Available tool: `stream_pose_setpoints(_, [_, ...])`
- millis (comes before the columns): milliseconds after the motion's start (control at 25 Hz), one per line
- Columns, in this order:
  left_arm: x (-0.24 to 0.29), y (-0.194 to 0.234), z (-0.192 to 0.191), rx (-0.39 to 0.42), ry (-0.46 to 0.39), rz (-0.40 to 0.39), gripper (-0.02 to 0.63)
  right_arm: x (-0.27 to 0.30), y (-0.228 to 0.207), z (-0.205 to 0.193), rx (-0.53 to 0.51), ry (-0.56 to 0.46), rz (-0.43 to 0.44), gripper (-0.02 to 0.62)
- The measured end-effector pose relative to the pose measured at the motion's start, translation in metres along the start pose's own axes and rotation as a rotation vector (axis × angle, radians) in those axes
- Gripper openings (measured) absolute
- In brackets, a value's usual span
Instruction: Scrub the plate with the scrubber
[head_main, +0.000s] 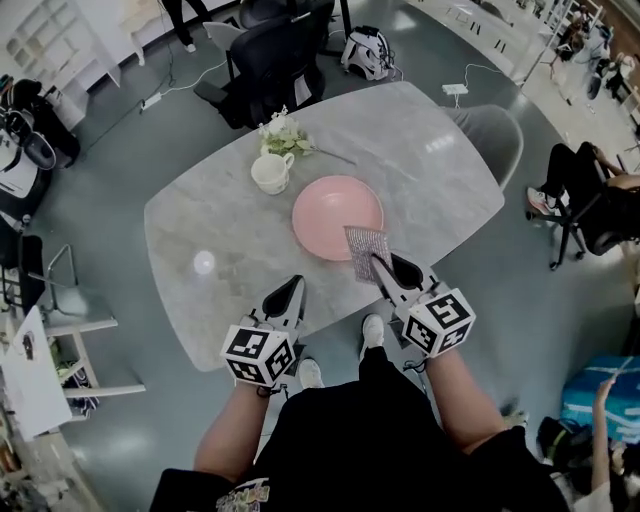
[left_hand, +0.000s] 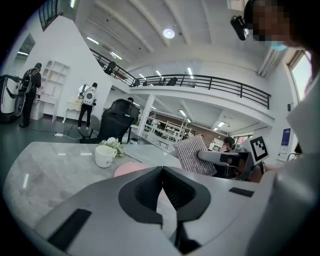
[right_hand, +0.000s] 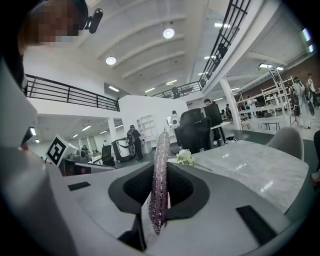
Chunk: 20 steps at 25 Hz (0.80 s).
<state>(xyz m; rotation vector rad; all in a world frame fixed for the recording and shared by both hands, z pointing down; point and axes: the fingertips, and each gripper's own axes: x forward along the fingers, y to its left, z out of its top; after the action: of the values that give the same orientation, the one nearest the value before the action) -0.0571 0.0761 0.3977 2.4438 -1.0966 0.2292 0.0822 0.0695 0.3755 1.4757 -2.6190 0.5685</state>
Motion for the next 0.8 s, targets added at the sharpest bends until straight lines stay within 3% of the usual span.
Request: stream_pose_setpoints(800, [0.090,0.042,-0.012,-0.111,0.059,0.272,0.015,0.080,-0.102,-0.005,0.039,0.146,0.203,0.074])
